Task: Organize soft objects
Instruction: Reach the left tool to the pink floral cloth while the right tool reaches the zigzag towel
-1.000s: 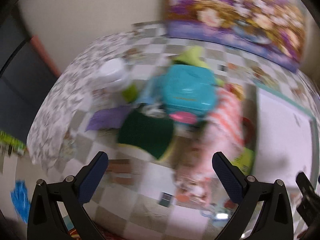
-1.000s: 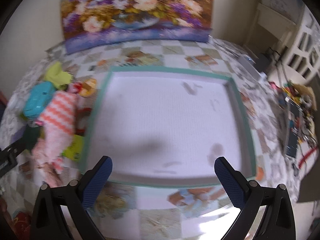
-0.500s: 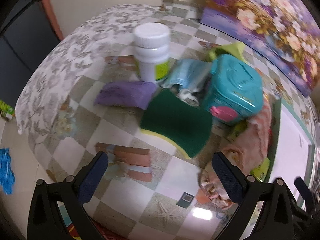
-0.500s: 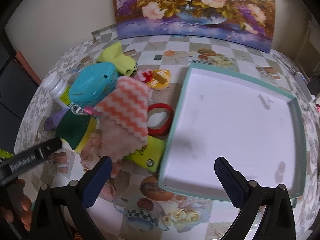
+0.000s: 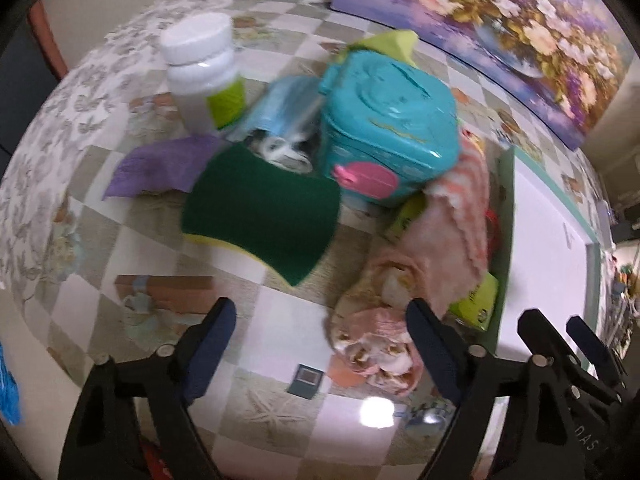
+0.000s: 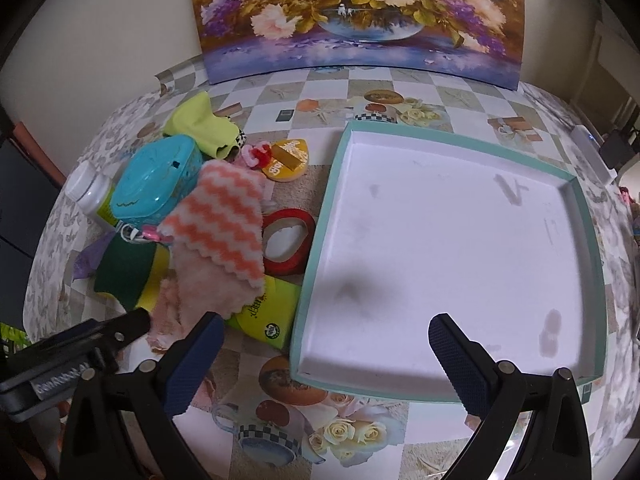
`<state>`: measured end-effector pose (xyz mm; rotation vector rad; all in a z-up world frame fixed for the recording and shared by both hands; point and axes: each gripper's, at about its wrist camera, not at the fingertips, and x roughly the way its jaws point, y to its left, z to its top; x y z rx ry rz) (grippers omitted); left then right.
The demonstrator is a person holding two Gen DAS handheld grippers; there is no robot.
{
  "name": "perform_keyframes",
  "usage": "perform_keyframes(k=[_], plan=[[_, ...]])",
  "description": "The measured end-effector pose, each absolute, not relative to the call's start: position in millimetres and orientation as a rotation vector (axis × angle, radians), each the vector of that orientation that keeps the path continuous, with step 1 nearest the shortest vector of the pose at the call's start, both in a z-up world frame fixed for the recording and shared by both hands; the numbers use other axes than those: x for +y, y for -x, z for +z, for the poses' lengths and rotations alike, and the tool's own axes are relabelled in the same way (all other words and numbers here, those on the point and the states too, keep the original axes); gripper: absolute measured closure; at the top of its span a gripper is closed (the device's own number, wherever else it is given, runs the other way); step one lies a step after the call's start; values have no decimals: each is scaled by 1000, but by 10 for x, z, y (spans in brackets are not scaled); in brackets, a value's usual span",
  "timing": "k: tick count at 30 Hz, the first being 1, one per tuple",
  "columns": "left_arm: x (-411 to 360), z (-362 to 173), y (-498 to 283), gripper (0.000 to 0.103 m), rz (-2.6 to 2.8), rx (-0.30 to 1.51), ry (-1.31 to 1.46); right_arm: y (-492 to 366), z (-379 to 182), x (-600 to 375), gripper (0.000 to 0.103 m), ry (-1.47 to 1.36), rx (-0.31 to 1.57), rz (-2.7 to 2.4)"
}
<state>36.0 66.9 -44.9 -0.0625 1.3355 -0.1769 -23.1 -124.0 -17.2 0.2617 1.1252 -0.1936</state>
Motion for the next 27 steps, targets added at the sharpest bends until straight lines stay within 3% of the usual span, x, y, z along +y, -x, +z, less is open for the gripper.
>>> perform_keyframes(k=[7, 10, 13, 19, 23, 27], plan=[[445, -578, -382, 23, -224, 1392, -6, 252, -164, -1273, 0, -280, 1121, -196], [376, -670, -407, 37, -231, 1434, -25, 260, -163, -1288, 0, -287, 1119, -198], [348, -765, -464, 43, -242, 1474, -31, 265, -167, -1300, 0, -292, 1121, -198], [329, -830, -543, 73, -256, 1499, -6, 271, -160, -1321, 0, -304, 1115, -198], [466, -724, -554, 80, -242, 1452, 59, 257, -144, -1329, 0, -316, 1102, -181], [741, -568, -445, 81, -223, 1398, 164, 232, -97, -1294, 0, -295, 1065, -173]])
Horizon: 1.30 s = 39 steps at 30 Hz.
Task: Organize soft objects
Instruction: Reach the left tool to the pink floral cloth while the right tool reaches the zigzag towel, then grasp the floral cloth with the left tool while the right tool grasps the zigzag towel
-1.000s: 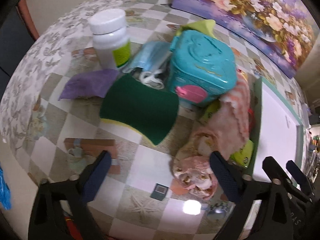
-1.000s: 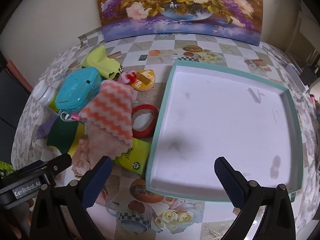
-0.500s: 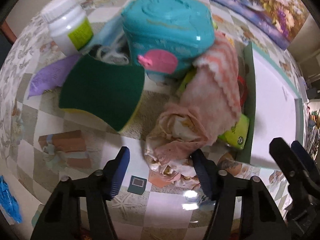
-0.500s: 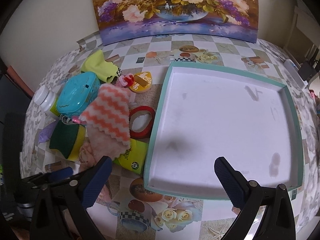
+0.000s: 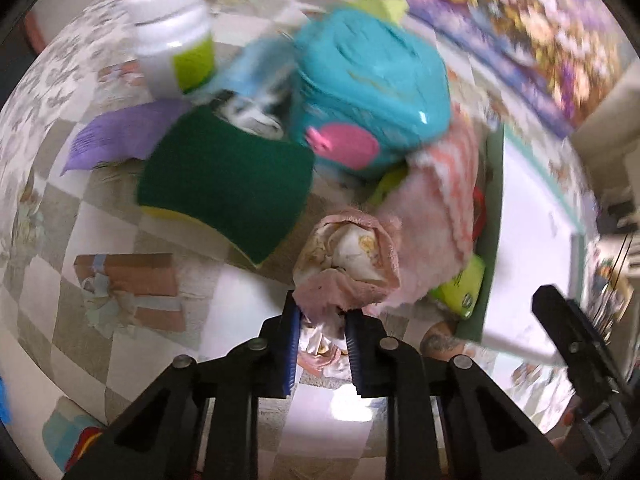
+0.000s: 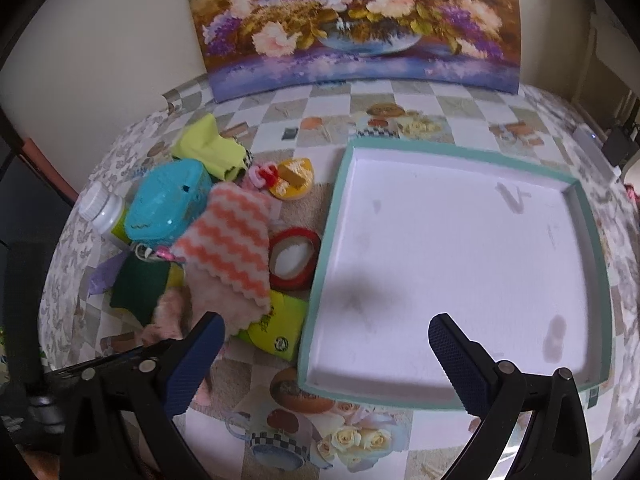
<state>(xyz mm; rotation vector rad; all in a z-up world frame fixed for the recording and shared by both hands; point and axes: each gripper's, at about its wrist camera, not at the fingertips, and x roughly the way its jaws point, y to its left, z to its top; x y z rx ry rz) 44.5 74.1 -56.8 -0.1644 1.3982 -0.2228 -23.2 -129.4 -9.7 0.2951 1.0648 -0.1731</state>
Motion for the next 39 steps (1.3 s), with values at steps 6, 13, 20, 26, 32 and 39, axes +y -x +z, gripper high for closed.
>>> perform_keyframes(k=[6, 13, 20, 26, 32, 39], plan=[[937, -404, -396, 82, -169, 1338, 214, 196, 1, -1254, 0, -276, 1005, -130], [962, -200, -423, 82, -133, 1308, 258, 129, 58, -1252, 0, -253, 994, -147], [912, -5, -578, 82, -35, 1259, 270, -51, 17, -1215, 0, -272, 1012, -78], [886, -113, -705, 81, -5, 1244, 238, -277, -135, -989, 3, -183, 1064, -13], [999, -112, -763, 81, 33, 1225, 231, -468, -325, -780, 15, -145, 1119, 32], [930, -287, -803, 81, -4, 1286, 234, -533, -467, -617, 37, -118, 1140, 41]])
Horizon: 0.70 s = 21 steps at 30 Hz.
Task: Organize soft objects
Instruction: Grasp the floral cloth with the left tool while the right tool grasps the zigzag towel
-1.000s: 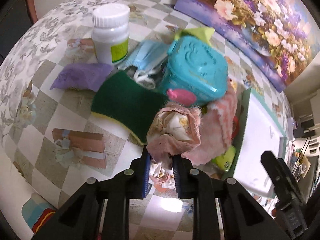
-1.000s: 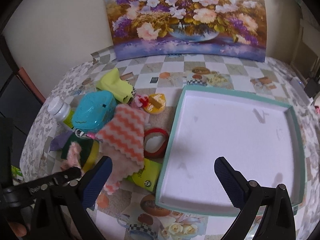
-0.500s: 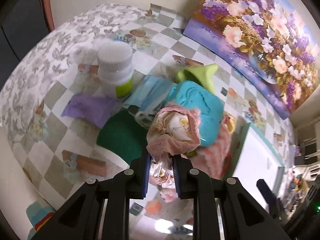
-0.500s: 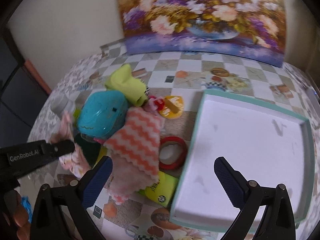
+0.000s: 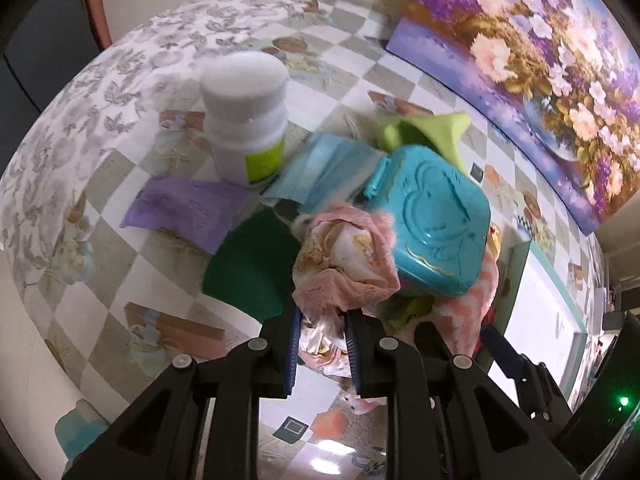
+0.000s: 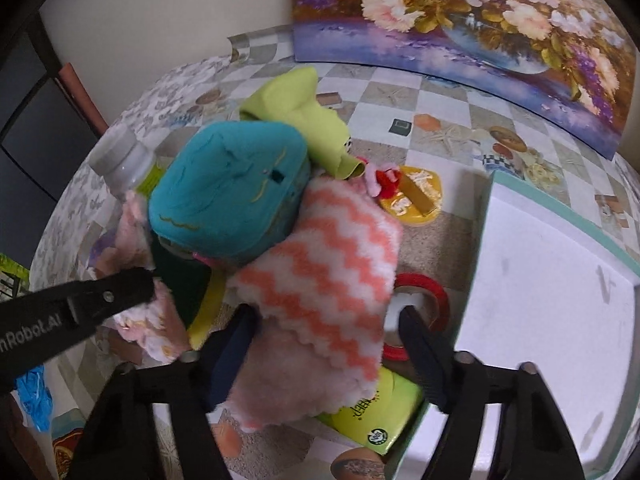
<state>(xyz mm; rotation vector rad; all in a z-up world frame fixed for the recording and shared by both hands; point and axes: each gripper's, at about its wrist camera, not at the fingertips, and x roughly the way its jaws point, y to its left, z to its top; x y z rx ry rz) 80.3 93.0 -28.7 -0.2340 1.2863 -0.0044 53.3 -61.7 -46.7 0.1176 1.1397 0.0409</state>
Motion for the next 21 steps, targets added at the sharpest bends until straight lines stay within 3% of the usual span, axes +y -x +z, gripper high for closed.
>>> perform_keyframes(k=[1, 10, 16, 21], plan=[[923, -294, -799, 81, -8, 1290, 236, -528, -471, -619, 45, -120, 1140, 43], [851, -295, -753, 81, -34, 1295, 232, -452, -369, -596, 74, -145, 1100, 89], [827, -249, -732, 81, -43, 1281, 232, -400, -225, -681, 82, -189, 1062, 97], [820, -207, -706, 81, -50, 1262, 235, -337, -26, -811, 83, -235, 999, 98]])
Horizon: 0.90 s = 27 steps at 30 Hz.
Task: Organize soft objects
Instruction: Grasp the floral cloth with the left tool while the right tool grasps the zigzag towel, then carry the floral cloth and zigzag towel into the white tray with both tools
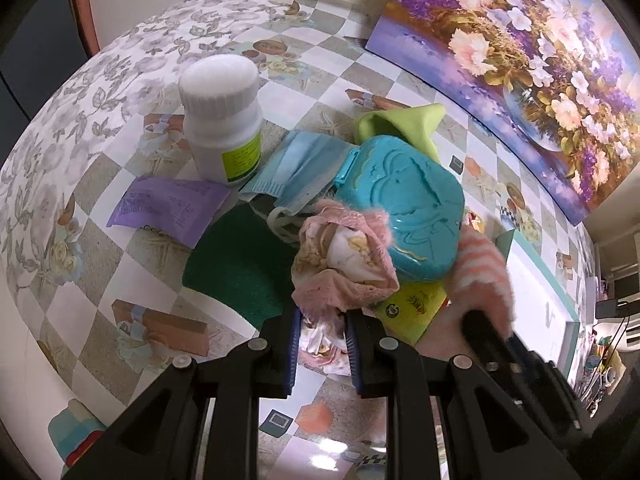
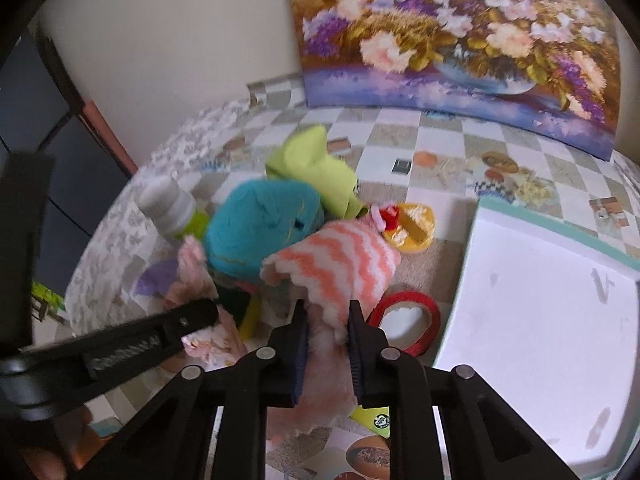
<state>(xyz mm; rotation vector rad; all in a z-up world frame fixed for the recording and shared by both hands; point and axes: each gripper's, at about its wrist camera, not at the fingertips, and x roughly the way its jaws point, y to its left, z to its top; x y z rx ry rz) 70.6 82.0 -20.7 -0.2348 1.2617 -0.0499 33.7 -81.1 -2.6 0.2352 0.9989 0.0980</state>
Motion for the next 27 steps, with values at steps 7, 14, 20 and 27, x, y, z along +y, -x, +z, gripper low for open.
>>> perform_keyframes(k=[7, 14, 20, 27], plan=[[813, -54, -656, 81, -64, 1203, 237, -217, 255, -987, 83, -288, 912, 94], [621, 192, -551, 81, -113, 1113, 195, -46, 525, -1221, 83, -306, 822, 40], [265, 290, -473, 81, -221, 1066, 136, 53, 563, -1548, 83, -257, 798, -104], [-298, 361, -312, 81, -369, 1018, 41, 194, 547, -2094, 83, -266, 807, -292]])
